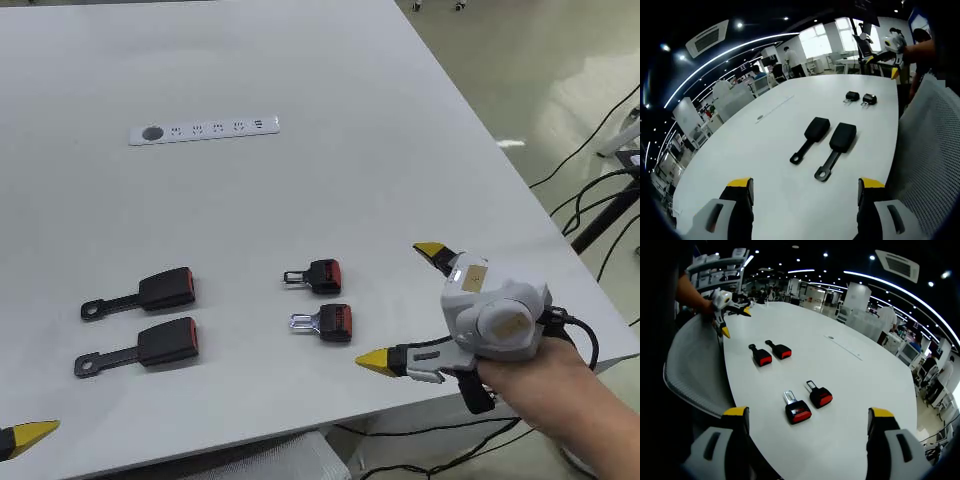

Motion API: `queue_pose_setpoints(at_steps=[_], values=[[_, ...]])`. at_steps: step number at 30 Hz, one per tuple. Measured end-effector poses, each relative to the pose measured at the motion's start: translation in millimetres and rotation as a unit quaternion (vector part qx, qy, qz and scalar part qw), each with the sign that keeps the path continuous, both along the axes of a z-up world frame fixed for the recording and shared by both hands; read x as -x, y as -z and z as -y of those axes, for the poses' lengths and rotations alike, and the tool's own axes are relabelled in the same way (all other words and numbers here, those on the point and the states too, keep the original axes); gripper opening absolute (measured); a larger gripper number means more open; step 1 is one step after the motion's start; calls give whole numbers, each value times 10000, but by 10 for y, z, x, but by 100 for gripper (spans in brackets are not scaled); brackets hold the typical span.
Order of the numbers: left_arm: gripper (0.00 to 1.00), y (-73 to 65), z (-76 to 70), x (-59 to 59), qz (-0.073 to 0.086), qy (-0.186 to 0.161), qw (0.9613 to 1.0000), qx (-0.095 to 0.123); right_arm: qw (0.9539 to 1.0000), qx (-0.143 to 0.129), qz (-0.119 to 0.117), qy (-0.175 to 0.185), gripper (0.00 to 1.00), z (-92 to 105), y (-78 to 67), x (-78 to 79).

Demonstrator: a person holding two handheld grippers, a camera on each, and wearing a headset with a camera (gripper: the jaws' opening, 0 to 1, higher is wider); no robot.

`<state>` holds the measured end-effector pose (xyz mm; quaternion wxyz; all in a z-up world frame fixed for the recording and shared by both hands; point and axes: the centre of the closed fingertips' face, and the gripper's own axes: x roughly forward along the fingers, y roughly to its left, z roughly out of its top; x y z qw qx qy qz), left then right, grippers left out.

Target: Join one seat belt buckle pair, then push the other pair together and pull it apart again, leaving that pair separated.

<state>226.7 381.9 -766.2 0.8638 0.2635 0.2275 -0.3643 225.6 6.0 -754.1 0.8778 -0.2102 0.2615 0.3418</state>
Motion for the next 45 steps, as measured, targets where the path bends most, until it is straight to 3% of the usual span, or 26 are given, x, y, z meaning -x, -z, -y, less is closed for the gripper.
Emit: queue_pose_setpoints(at_steps=[2, 6, 14, 19, 27, 31, 34, 42, 44, 45], values=[[99, 19, -7, 0, 11, 43, 9999, -90, 10000, 41, 22, -12, 100, 17, -6, -8], [99, -3, -10, -20, 23, -5, 10000, -36, 9997, 183, 41, -186, 100, 41, 3, 30], [100, -52, -49, -51, 97, -110, 9999, 55, 9999, 94, -94, -26, 100, 103, 16, 18], [100, -37, -49, -49, 63, -116, 9999, 56, 9998, 127, -159, -58, 100, 30, 32, -1], [98, 42, -25, -8, -55, -4, 9999, -100, 9992, 247, -186, -245, 99, 13, -2, 1], [97, 56, -27, 2, -35, 50, 9998, -197, 9988, 372, -165, -277, 98, 65, -4, 1], [96, 103, -46, 35, -34, 151, 9990, -428, 9978, 555, -190, -295, 97, 92, 25, 8], [94, 74, 9, 47, 15, 265, 9988, -414, 9971, 642, -215, -336, 97, 74, -5, 33], [94, 79, -6, 43, 26, 259, 9985, -473, 9969, 669, -249, -333, 96, 90, 3, 43], [94, 92, -31, 39, 76, 301, 9976, -618, 9966, 710, -259, -332, 95, 105, 9, 45]])
